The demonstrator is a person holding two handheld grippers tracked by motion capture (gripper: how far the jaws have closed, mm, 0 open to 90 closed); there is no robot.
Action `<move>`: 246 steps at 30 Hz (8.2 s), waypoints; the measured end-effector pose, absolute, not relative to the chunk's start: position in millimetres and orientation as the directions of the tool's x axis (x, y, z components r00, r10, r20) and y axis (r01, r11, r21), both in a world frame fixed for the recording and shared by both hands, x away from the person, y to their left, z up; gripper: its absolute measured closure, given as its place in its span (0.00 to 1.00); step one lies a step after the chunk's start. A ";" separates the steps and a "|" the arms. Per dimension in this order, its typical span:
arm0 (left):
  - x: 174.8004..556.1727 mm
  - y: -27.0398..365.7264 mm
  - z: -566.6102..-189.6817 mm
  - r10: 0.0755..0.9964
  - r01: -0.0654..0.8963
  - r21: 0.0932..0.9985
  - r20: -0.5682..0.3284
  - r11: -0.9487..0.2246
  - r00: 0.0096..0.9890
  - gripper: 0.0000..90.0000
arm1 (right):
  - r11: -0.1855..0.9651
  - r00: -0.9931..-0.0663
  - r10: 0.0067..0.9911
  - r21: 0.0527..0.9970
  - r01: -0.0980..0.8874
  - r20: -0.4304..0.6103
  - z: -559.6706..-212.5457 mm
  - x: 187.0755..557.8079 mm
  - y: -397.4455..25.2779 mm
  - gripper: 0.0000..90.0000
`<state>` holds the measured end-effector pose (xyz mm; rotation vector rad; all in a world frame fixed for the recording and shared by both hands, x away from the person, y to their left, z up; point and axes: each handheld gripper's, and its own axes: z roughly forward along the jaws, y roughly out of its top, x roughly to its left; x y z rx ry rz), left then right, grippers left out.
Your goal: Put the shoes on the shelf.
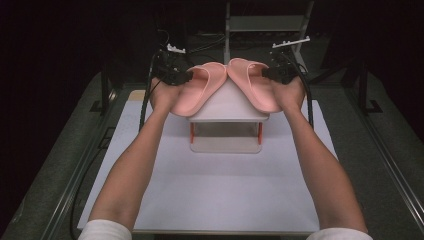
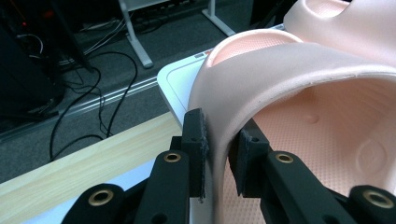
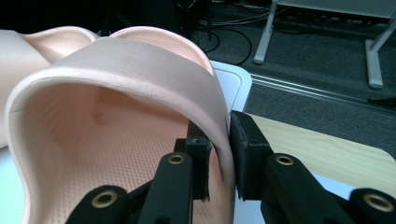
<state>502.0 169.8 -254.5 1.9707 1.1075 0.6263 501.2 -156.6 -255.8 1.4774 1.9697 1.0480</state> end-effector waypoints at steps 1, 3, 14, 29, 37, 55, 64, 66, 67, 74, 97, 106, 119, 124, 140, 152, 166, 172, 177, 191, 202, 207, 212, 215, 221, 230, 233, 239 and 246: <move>502.0 170.3 -254.6 0.869 0.485 0.817 0.039 -0.312 0.493 0.85 | 0.134 -0.315 0.946 0.793 0.594 0.076 -255.6 500.9 -155.6 0.85; 502.5 171.0 -255.4 0.875 0.492 0.819 0.026 -0.296 0.483 0.85 | 0.145 -0.319 0.945 0.791 0.594 0.066 -255.6 500.0 -153.0 0.83; 502.9 162.7 -258.2 0.869 0.498 0.827 -0.024 -0.261 0.494 0.83 | 0.140 -0.340 0.936 0.792 0.594 0.089 -254.2 497.3 -140.1 0.78; 495.5 152.2 -259.5 0.846 0.500 0.827 -0.056 -0.258 0.530 0.76 | 0.121 -0.348 0.929 0.787 0.605 0.124 -256.1 494.2 -131.4 0.71; 495.9 154.7 -261.6 0.837 0.493 0.831 -0.063 -0.257 0.543 0.72 | 0.112 -0.362 0.920 0.782 0.613 0.152 -257.5 493.3 -133.3 0.66; 482.9 163.4 -260.7 0.833 0.451 0.851 -0.030 -0.269 0.553 0.60 | 0.087 -0.416 0.884 0.799 0.595 0.213 -262.4 477.1 -148.2 0.60; 467.7 176.7 -265.8 0.815 0.438 0.860 -0.048 -0.260 0.577 0.53 | 0.049 -0.471 0.835 0.814 0.579 0.285 -263.0 458.5 -161.3 0.55; 465.0 178.9 -267.1 0.815 0.436 0.863 -0.048 -0.257 0.577 0.52 | 0.049 -0.490 0.819 0.815 0.578 0.298 -262.1 454.6 -163.1 0.54; 463.5 180.2 -267.4 0.815 0.431 0.865 -0.045 -0.258 0.578 0.51 | 0.056 -0.503 0.810 0.814 0.578 0.301 -261.6 452.8 -163.3 0.54; 456.3 185.5 -266.4 0.818 0.412 0.877 -0.039 -0.248 0.574 0.48 | 0.070 -0.555 0.772 0.826 0.559 0.309 -260.3 440.5 -167.2 0.52; 432.1 203.4 -271.2 0.820 0.375 0.898 -0.029 -0.230 0.572 0.38 | 0.070 -0.673 0.635 0.838 0.541 0.381 -265.6 416.5 -170.8 0.45; 425.0 212.4 -274.8 0.820 0.377 0.900 -0.038 -0.221 0.572 0.36 | 0.109 -0.702 0.615 0.843 0.527 0.360 -261.2 405.4 -164.2 0.45; 414.9 216.1 -273.6 0.812 0.348 0.913 -0.034 -0.212 0.583 0.33 | 0.098 -0.709 0.592 0.839 0.535 0.383 -278.4 387.5 -160.9 0.45; 409.1 214.6 -276.1 0.809 0.342 0.913 -0.022 -0.223 0.587 0.33 | 0.083 -0.709 0.586 0.841 0.535 0.393 -286.7 377.8 -164.5 0.44; 389.8 219.2 -284.6 0.811 0.330 0.920 -0.024 -0.210 0.584 0.26 | 0.061 -0.737 0.544 0.856 0.513 0.402 -297.6 353.8 -170.4 0.41; 372.8 231.2 -296.0 0.820 0.328 0.919 -0.007 -0.221 0.572 0.22 | 0.081 -0.748 0.536 0.858 0.507 0.392 -308.7 338.1 -172.1 0.40; 357.5 245.2 -313.5 0.830 0.347 0.917 -0.031 -0.199 0.557 0.19 | 0.110 -0.756 0.526 0.850 0.515 0.390 -326.9 326.2 -175.5 0.38; 350.2 248.6 -324.4 0.836 0.359 0.910 -0.028 -0.205 0.548 0.19 | 0.119 -0.760 0.523 0.850 0.514 0.386 -331.9 321.2 -175.9 0.36; 344.5 248.4 -336.3 0.840 0.367 0.908 -0.032 -0.203 0.542 0.19 | 0.106 -0.752 0.531 0.850 0.517 0.391 -337.6 318.4 -179.0 0.35; 334.3 250.7 -365.1 0.842 0.406 0.898 -0.080 -0.171 0.533 0.16 | 0.098 -0.735 0.541 0.837 0.539 0.410 -357.3 310.3 -187.7 0.32; 323.4 258.1 -382.8 0.842 0.429 0.894 -0.129 -0.129 0.524 0.15 | 0.087 -0.728 0.544 0.835 0.543 0.416 -372.7 305.2 -192.7 0.29; 317.8 257.9 -387.1 0.846 0.433 0.893 -0.132 -0.125 0.516 0.14 | 0.072 -0.719 0.549 0.832 0.550 0.427 -380.3 301.3 -195.3 0.29; 313.2 257.7 -394.6 0.847 0.443 0.887 -0.134 -0.128 0.514 0.13 | 0.068 -0.713 0.552 0.830 0.554 0.431 -388.4 297.0 -197.6 0.29; 310.7 257.4 -399.7 0.848 0.452 0.882 -0.134 -0.134 0.512 0.13 | 0.069 -0.711 0.554 0.827 0.557 0.433 -393.6 294.5 -198.7 0.29; 305.8 256.5 -405.0 0.848 0.456 0.879 -0.132 -0.140 0.514 0.12 | 0.081 -0.712 0.563 0.829 0.553 0.420 -401.3 288.8 -200.3 0.29; 291.6 254.4 -412.2 0.846 0.453 0.879 -0.125 -0.147 0.518 0.12 | 0.084 -0.702 0.574 0.823 0.561 0.421 -414.1 276.7 -205.4 0.29; 288.4 254.1 -413.1 0.847 0.450 0.881 -0.124 -0.146 0.517 0.11 | 0.079 -0.700 0.578 0.825 0.560 0.420 -419.4 270.9 -208.0 0.29; 282.8 253.6 -415.4 0.846 0.448 0.881 -0.118 -0.152 0.520 0.11 | 0.040 -0.683 0.584 0.824 0.565 0.439 -430.6 258.9 -216.1 0.29; 280.4 251.2 -415.7 0.837 0.432 0.890 -0.126 -0.141 0.533 0.10 | -0.027 -0.675 0.588 0.845 0.534 0.446 -434.1 242.3 -227.6 0.29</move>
